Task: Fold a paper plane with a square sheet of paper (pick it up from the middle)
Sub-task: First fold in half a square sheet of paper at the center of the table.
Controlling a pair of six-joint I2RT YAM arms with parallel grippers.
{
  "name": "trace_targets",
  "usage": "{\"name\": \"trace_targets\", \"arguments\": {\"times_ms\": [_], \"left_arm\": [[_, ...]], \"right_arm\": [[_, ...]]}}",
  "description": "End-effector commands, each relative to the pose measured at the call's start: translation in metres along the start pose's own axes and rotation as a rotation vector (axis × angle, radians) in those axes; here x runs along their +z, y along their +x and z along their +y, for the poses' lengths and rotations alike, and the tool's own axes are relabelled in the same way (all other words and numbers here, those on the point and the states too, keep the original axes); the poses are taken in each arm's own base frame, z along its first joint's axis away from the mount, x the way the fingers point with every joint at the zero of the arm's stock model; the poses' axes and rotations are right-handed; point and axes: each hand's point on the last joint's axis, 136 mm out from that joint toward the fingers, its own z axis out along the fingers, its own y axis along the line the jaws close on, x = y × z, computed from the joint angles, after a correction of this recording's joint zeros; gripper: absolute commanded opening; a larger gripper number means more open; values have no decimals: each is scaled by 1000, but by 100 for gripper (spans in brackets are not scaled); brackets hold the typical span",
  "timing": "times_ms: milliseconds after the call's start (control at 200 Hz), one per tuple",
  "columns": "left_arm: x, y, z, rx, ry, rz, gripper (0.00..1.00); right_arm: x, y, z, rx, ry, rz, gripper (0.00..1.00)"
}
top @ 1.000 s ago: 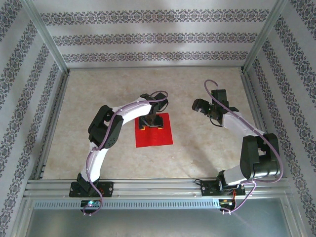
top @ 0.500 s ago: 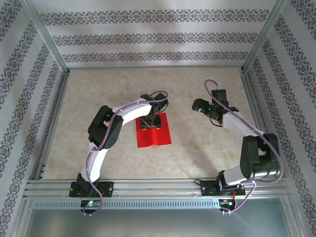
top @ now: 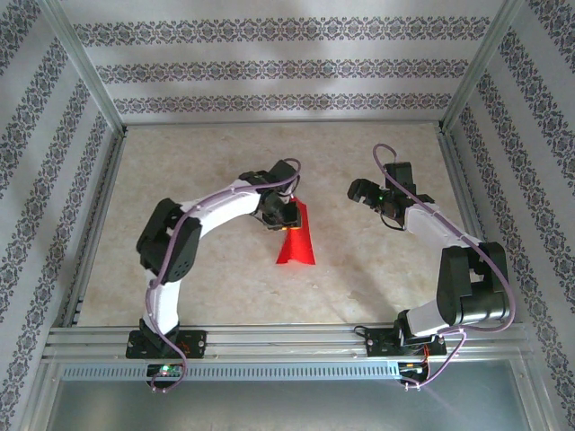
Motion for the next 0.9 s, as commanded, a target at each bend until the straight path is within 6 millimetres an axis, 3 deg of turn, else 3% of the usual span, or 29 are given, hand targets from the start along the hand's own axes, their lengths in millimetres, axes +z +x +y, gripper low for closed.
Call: {"name": "trace_targets", "arguments": {"times_ms": [0, 140, 425, 635, 894], "left_arm": [[-27, -22, -39, 22, 310, -64, 24], [-25, -32, -33, -23, 426, -85, 25], [14, -35, 18, -76, 350, -74, 27], [27, -27, 46, -72, 301, -45, 31], [33, -20, 61, -47, 239, -21, 32]], "right_arm": [[1, 2, 16, 22, -107, 22, 96], [-1, 12, 42, 13, -271, 73, 94], [2, 54, 82, 10, -505, 241, 81], [15, 90, 99, -17, -513, 347, 64], [39, 127, 116, -56, -470, 470, 37]]}}
